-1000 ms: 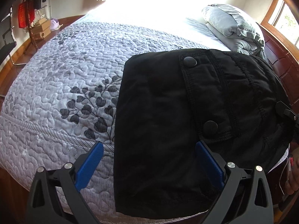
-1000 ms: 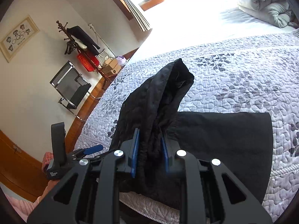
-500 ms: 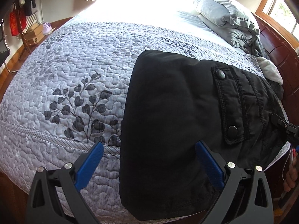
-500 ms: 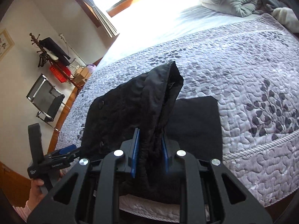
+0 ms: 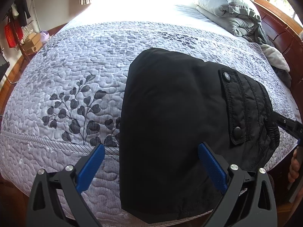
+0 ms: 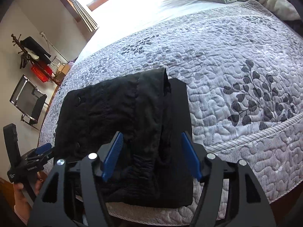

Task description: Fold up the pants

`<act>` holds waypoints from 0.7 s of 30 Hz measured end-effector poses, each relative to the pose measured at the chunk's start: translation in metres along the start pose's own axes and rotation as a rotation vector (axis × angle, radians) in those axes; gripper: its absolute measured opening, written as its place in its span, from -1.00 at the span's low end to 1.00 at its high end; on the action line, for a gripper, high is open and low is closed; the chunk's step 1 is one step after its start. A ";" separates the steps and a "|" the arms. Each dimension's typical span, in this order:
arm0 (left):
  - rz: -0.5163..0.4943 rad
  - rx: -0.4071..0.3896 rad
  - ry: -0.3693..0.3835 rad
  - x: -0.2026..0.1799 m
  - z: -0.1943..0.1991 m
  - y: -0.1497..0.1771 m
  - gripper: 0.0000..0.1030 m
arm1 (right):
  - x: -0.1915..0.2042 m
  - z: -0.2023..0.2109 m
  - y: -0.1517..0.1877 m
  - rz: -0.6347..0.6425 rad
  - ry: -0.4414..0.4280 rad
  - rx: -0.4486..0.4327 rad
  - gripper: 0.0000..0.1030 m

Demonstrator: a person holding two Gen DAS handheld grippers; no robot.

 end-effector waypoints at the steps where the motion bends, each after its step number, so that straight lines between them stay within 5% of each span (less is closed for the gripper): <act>1: 0.000 0.001 0.001 0.000 0.000 0.000 0.93 | -0.002 -0.001 -0.007 -0.008 -0.010 -0.002 0.25; 7: -0.002 0.014 0.003 -0.005 -0.002 0.002 0.93 | -0.004 -0.022 -0.036 -0.026 -0.040 0.022 0.12; 13: 0.010 0.024 -0.001 -0.004 -0.007 0.002 0.93 | 0.002 -0.045 -0.045 -0.045 -0.111 0.070 -0.81; 21: -0.010 0.020 -0.003 -0.012 -0.012 -0.003 0.93 | -0.001 -0.038 -0.058 -0.058 -0.082 0.016 -0.92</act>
Point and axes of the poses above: each gripper's, at about its wrist camera, not at the fingertips, and z roughly against the way its jaws point, x to its left, y to its underside, the point moved 4 cm from there along -z, roughly the way its jaws point, and after that the axes turned 6 degrees about -z, right-handed, at the moved point
